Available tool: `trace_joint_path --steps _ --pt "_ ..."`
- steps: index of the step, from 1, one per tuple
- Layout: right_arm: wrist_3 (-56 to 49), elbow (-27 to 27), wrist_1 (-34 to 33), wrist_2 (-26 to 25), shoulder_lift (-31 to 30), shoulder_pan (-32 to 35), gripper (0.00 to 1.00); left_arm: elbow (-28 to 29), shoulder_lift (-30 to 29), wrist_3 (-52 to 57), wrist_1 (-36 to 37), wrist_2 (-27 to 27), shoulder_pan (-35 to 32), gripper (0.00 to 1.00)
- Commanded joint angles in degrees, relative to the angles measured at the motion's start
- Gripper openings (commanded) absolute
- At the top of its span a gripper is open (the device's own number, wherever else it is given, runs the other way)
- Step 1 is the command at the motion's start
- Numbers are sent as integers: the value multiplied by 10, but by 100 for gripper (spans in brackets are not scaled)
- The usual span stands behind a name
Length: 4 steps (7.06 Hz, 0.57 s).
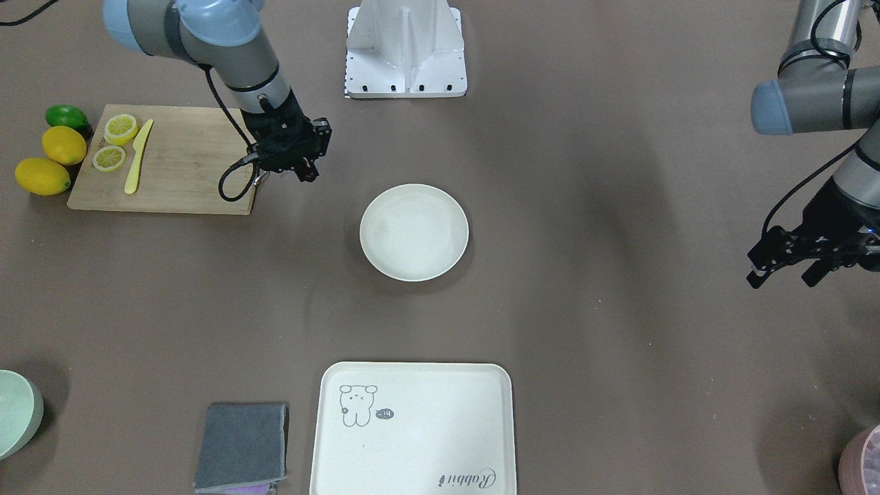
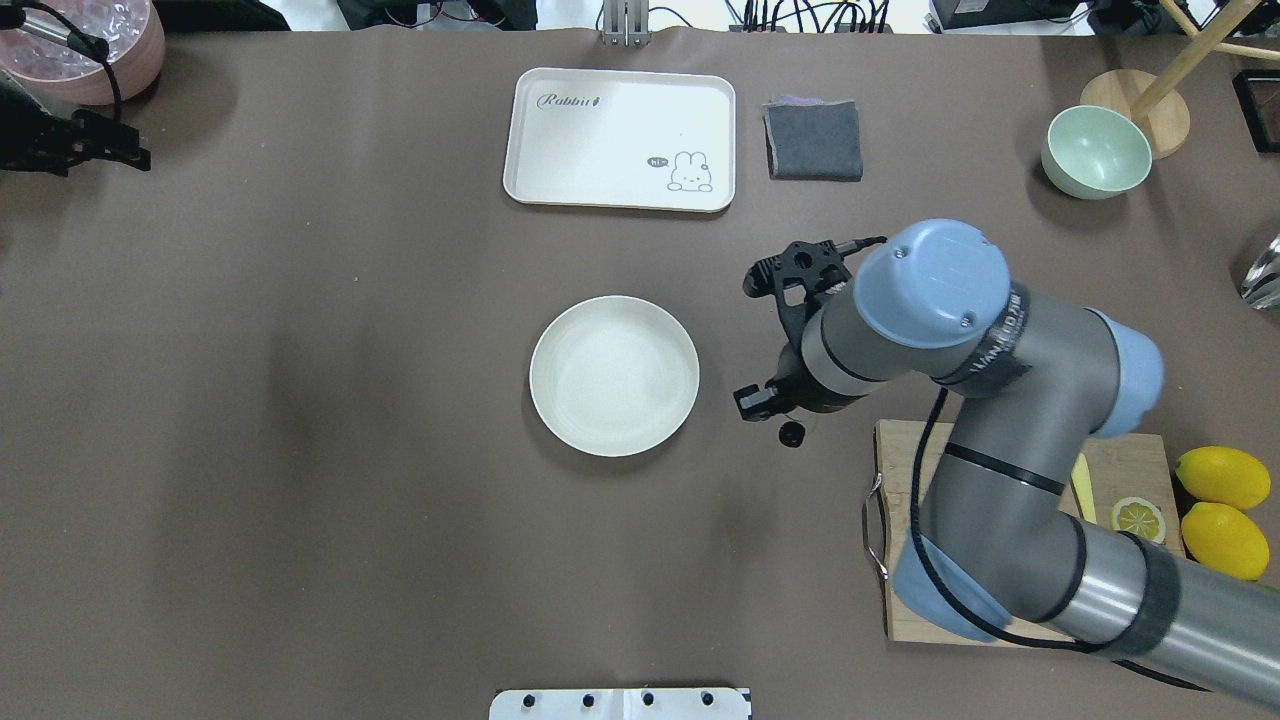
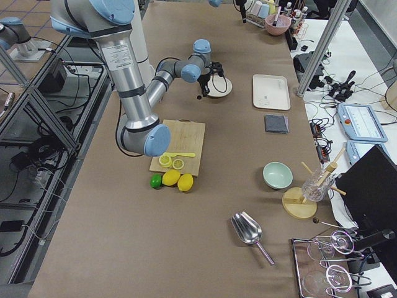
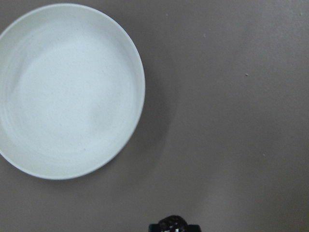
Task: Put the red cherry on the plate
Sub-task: 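Carry the cherries with the right gripper over the white plate and lower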
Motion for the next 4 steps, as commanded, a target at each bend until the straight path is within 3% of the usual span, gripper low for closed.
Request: trace_joint_path --steps 1,2,4 --pt "66 -144 -2 -18 141 -8 0 10 25 1 1 -6 -14 98" --pt "92 -197 3 -37 177 -15 0 10 35 1 -1 -7 -16 98" --pt "144 -283 111 -56 186 -22 0 10 51 2 -4 -7 -26 98"
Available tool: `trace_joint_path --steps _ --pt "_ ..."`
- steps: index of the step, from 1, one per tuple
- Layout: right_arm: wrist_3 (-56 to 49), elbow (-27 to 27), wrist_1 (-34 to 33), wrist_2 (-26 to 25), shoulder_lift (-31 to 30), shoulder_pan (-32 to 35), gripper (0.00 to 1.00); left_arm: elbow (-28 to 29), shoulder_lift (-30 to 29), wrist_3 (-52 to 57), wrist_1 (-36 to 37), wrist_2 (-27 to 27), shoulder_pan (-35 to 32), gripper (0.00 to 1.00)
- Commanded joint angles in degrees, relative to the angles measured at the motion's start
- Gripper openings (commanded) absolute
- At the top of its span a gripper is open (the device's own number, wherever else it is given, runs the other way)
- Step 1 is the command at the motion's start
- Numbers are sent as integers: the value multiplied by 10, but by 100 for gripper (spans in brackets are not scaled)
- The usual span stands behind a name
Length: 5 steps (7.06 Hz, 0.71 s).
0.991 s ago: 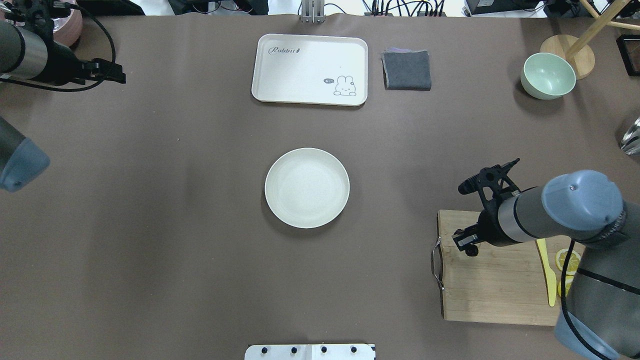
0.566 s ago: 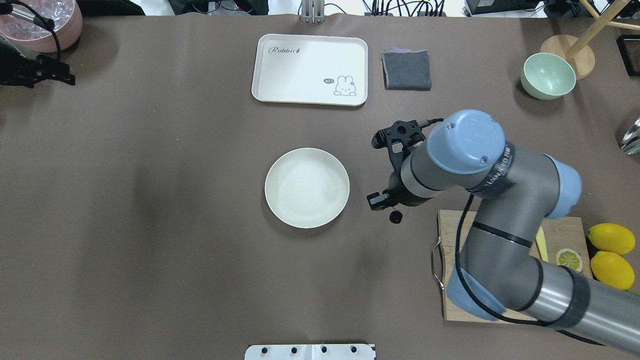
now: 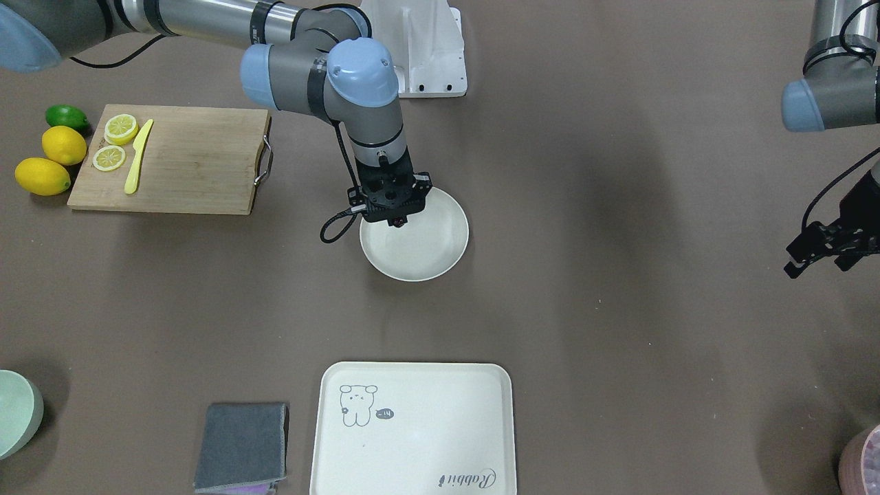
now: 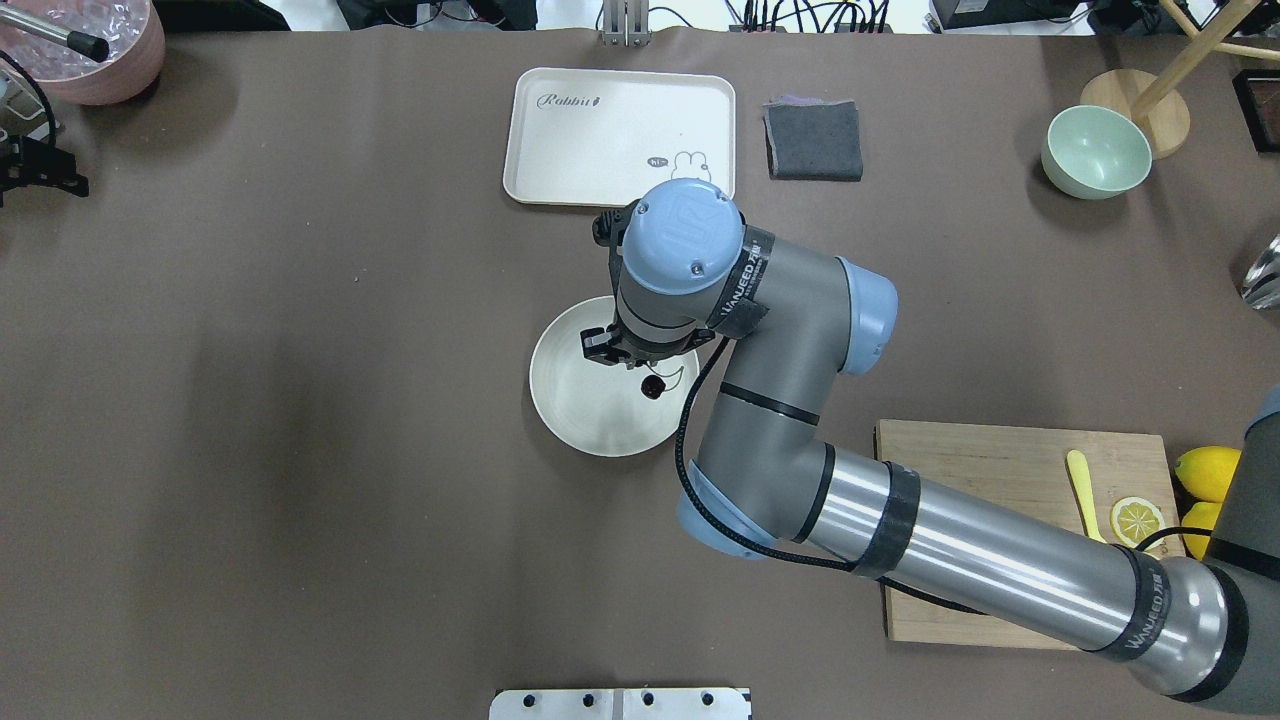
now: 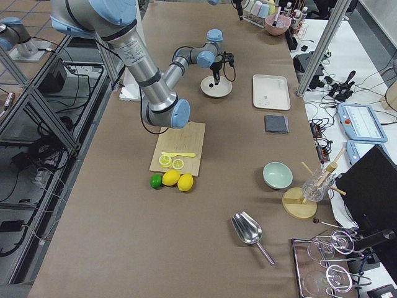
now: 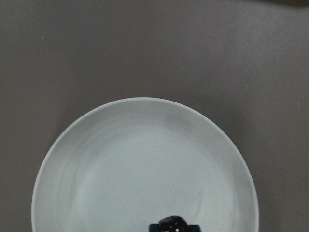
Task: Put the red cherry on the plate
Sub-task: 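Carry the cherries with the right gripper over the white plate and lower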
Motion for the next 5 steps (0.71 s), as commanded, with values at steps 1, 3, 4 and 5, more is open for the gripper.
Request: trace_joint_path --steps 1,3,4,5 --pt "61 -57 61 -10 22 -5 6 1 12 0 -1 0 -5 98" --pt "106 -45 57 -6 23 1 100 13 11 0 -2 0 -7 98" --pt "106 -6 -5 -4 18 15 100 17 11 1 -2 0 -12 98" --pt "103 45 -104 10 17 42 100 17 11 1 -1 -1 -18 98"
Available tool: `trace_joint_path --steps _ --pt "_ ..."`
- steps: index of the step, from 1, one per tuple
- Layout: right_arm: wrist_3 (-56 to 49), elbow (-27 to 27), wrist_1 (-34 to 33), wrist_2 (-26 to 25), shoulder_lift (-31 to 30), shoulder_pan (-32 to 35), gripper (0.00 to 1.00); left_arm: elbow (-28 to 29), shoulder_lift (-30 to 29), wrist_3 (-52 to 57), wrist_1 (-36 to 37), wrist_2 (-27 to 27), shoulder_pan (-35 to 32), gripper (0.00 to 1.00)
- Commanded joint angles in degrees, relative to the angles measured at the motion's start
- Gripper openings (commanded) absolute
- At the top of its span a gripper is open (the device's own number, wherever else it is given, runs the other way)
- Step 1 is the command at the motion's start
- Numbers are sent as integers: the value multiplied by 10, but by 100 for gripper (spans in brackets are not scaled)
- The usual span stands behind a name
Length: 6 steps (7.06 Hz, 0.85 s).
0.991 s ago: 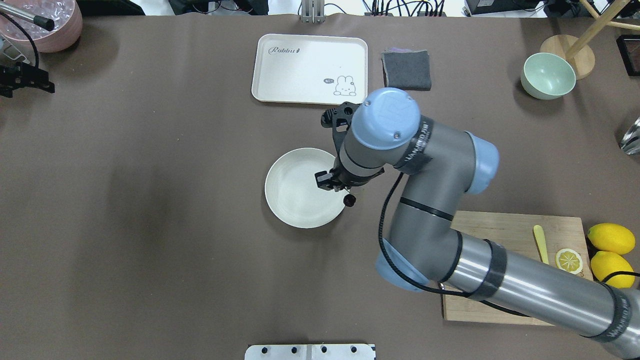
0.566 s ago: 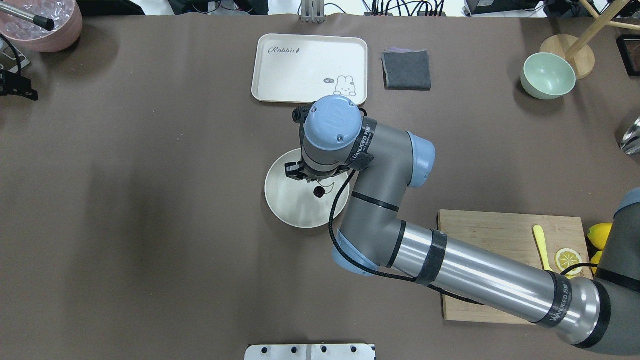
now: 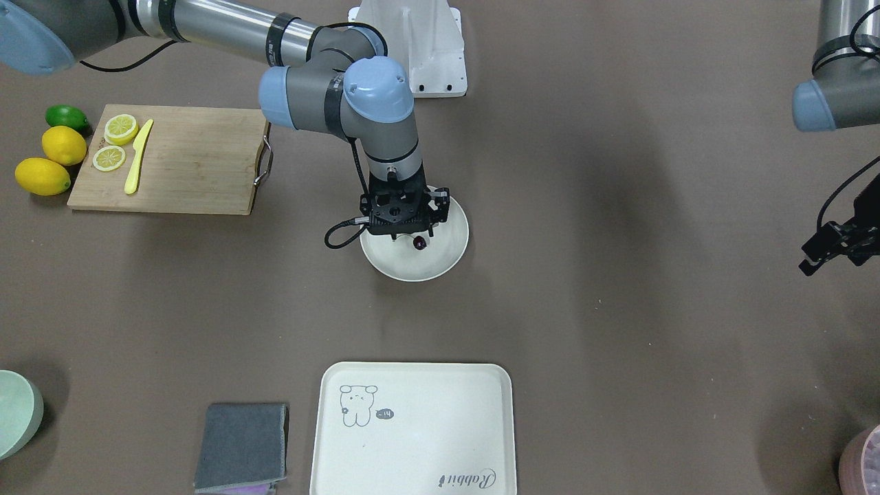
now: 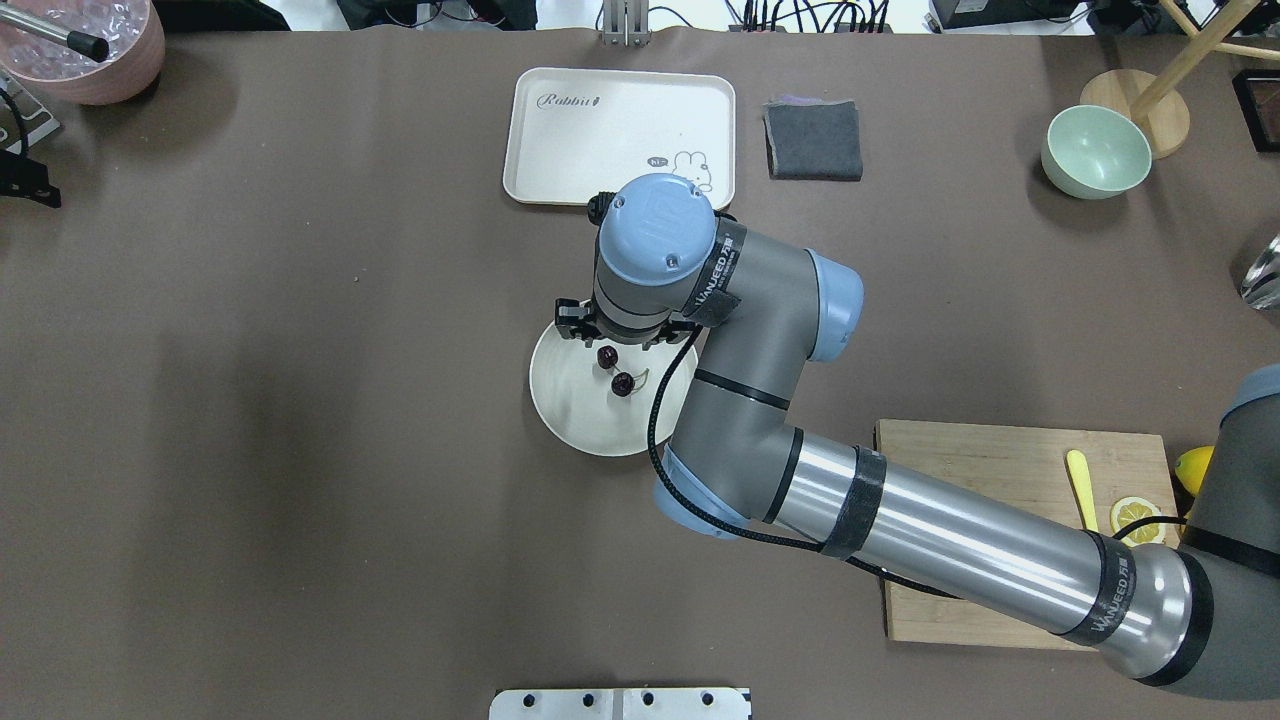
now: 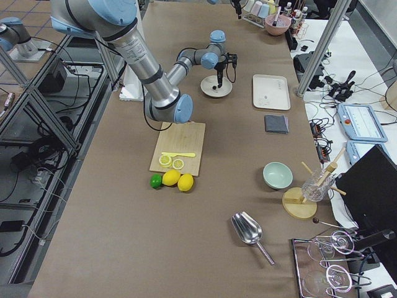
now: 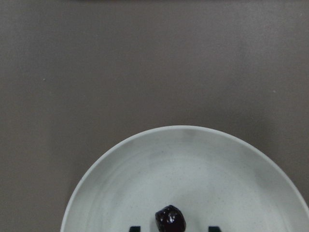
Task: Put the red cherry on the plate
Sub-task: 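Open the right gripper to drop the cherries onto the plate, lift away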
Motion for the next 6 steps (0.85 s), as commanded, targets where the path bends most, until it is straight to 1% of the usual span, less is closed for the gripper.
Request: trace_joint_path --steps 1,2,3,4,5,6 --pt "-38 86 -165 75 -26 84 100 2 2 0 1 -9 -16 98" --pt "-86 148 -230 107 -90 145 100 -1 7 0 1 -35 -34 98" --pt "-194 197 -254 122 -174 215 100 -4 9 24 3 -64 -50 98" --pt "-339 205 -252 145 -259 292 100 -2 32 150 25 -76 -72 98" --pt "-459 201 -249 146 -314 354 100 -4 33 245 90 -76 -108 98" --pt "-539 198 -248 175 -363 416 100 -4 32 326 138 -77 -147 98"
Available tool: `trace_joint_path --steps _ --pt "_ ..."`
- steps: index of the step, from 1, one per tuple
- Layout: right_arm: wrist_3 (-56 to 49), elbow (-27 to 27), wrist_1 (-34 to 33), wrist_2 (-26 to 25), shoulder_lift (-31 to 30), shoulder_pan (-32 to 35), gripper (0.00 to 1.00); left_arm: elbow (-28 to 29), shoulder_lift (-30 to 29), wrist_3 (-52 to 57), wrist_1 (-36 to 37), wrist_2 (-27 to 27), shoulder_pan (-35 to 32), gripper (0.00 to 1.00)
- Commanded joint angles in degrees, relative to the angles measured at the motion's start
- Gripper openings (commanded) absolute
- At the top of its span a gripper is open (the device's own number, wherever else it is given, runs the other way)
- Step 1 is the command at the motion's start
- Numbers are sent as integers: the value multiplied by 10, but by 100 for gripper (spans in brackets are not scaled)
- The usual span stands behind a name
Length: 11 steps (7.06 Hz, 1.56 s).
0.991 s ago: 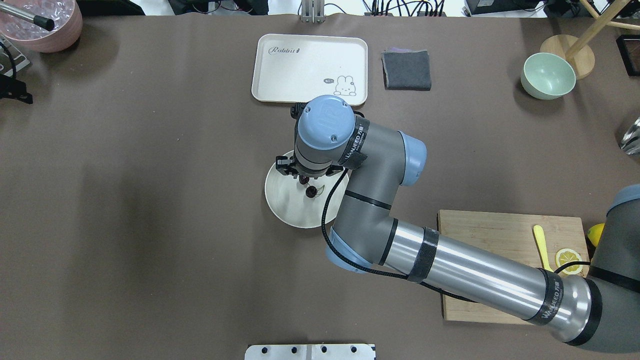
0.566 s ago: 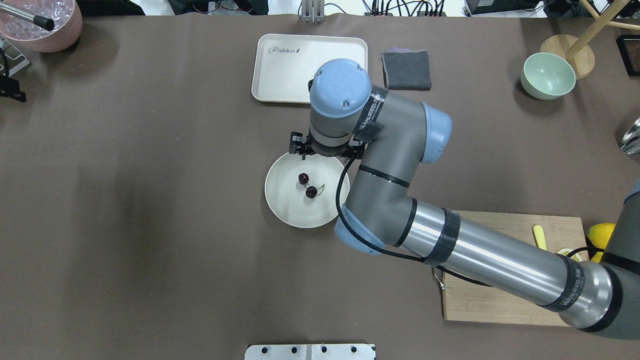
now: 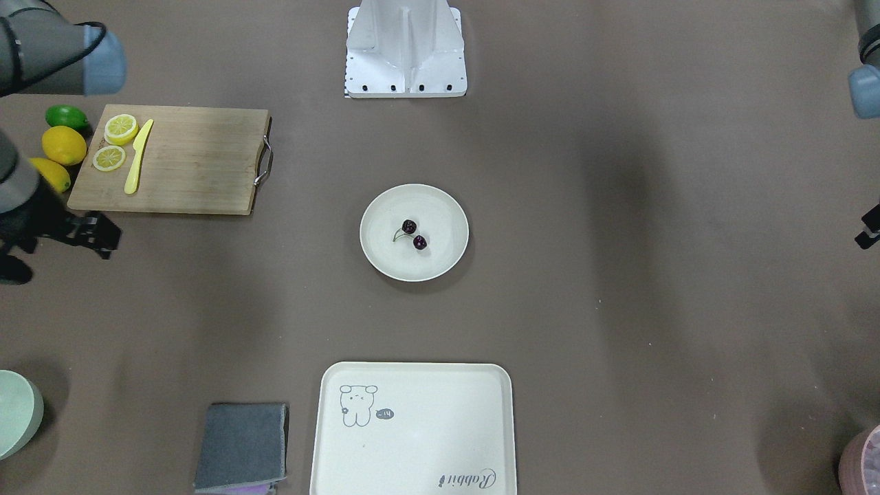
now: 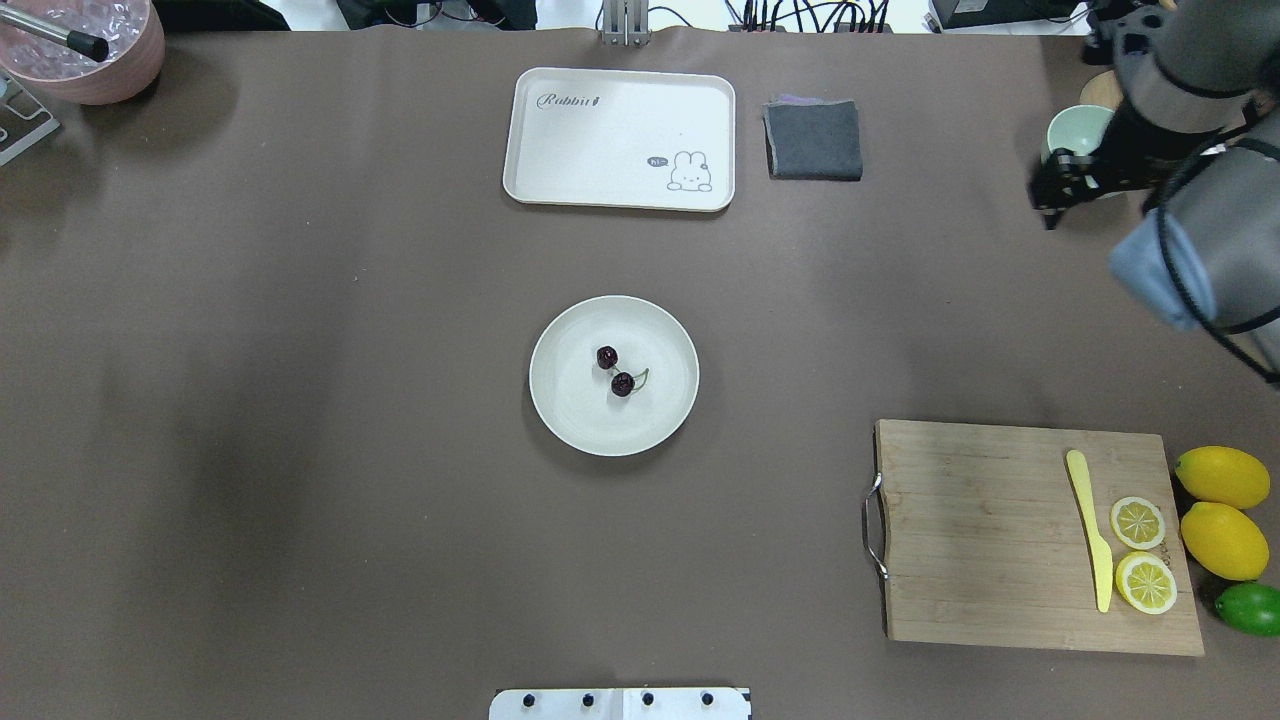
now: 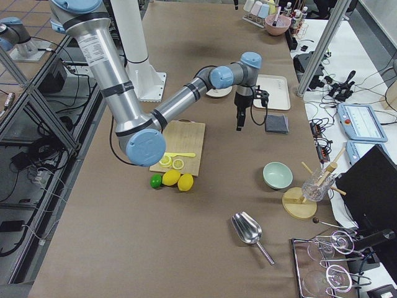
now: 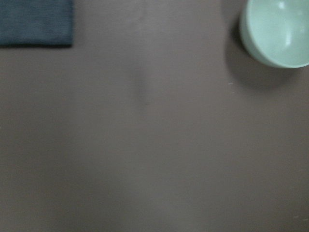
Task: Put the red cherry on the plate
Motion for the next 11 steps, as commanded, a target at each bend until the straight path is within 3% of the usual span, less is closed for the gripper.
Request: trace_joint_path --steps 1,2,3,7,11 --pt "-211 -16 2 77 -110 140 100 -12 -2 150 109 -4 -70 98" --pt "-307 -53 2 93 -133 196 100 -48 -2 171 175 -5 -79 98" --pt "-335 -82 2 93 -136 232 100 -82 4 172 232 -24 -82 98" --pt "-341 -83 48 94 -181 271 100 -77 39 172 225 -43 -80 98" --pt "-337 -84 49 102 -179 272 100 -72 40 173 221 -41 -80 98"
